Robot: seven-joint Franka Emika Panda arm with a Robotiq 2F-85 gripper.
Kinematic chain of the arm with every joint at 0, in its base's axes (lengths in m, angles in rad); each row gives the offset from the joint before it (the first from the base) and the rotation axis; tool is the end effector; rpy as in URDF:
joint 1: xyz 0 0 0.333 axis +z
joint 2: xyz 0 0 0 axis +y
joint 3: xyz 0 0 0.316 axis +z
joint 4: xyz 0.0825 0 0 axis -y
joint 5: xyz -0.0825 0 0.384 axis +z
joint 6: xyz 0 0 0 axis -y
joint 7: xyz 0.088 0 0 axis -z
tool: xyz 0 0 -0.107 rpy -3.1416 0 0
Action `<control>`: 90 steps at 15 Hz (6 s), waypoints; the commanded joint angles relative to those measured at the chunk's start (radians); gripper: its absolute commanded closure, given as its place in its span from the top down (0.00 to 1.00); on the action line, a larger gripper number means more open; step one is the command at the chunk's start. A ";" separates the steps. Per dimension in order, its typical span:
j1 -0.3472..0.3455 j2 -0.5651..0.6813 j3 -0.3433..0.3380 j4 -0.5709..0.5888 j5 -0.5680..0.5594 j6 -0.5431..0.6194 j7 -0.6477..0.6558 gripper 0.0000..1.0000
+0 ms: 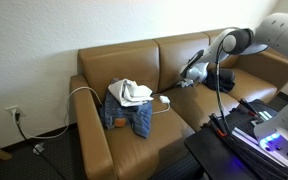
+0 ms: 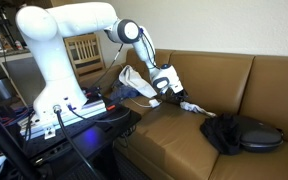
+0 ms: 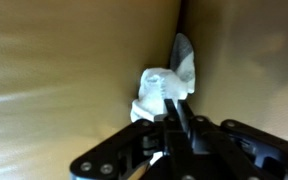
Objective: Move the clothing to the left side of the sofa
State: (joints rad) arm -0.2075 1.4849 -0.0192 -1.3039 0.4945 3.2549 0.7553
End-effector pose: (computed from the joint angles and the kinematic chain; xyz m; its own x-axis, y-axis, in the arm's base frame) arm 0.6218 -0.1890 -0.1131 0.0622 -0.9772 0.2029 -0.9088 -0.1395 -0.3931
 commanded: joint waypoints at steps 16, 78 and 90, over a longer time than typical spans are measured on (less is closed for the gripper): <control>-0.070 -0.003 -0.408 0.025 -0.004 -0.306 0.412 1.00; -0.285 0.067 -0.267 0.128 -0.759 -0.198 0.868 1.00; -0.366 0.047 -0.234 0.117 -1.071 -0.318 1.179 0.38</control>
State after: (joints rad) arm -0.5383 1.5314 -0.2839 -1.2002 -0.5176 2.9593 1.8929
